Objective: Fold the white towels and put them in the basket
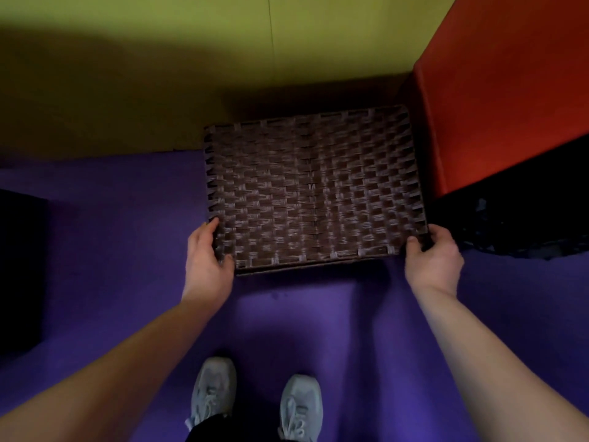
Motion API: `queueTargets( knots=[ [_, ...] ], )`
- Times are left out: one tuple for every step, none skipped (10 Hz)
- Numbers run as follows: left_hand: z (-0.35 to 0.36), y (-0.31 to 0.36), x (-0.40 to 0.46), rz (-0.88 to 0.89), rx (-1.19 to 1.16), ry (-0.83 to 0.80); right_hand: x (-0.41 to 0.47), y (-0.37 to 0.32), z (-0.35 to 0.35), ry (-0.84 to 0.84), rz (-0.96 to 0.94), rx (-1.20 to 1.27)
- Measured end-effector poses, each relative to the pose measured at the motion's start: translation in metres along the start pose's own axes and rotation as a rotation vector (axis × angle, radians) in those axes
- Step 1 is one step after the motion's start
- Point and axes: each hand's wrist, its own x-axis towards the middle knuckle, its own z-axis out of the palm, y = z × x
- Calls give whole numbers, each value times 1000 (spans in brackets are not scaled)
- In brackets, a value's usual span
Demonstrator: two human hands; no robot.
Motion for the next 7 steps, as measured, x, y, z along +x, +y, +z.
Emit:
queueTargets(
  knots=[
    [-9, -1, 10, 4, 16, -24, -3, 0, 2, -4, 0, -1],
    [-17, -1, 18, 22, 38, -43, -6, -1, 5, 2, 6, 6],
    [-20, -3, 18, 16, 60, -62, -10, -3, 2, -23, -14, -19],
    [-18, 0, 15, 12, 109, -98, -12, -3, -2, -56, -51, -77],
    [-26, 13, 12, 46, 201, -114, -19, -15, -8, -59, -168, -158],
    [-47, 43, 9, 177, 303, -90, -29, -48, -19, -74, -360, -189],
    [-72, 80, 5, 349, 422, -22, -45, -96, -35, -88, -551, -189]
  ],
)
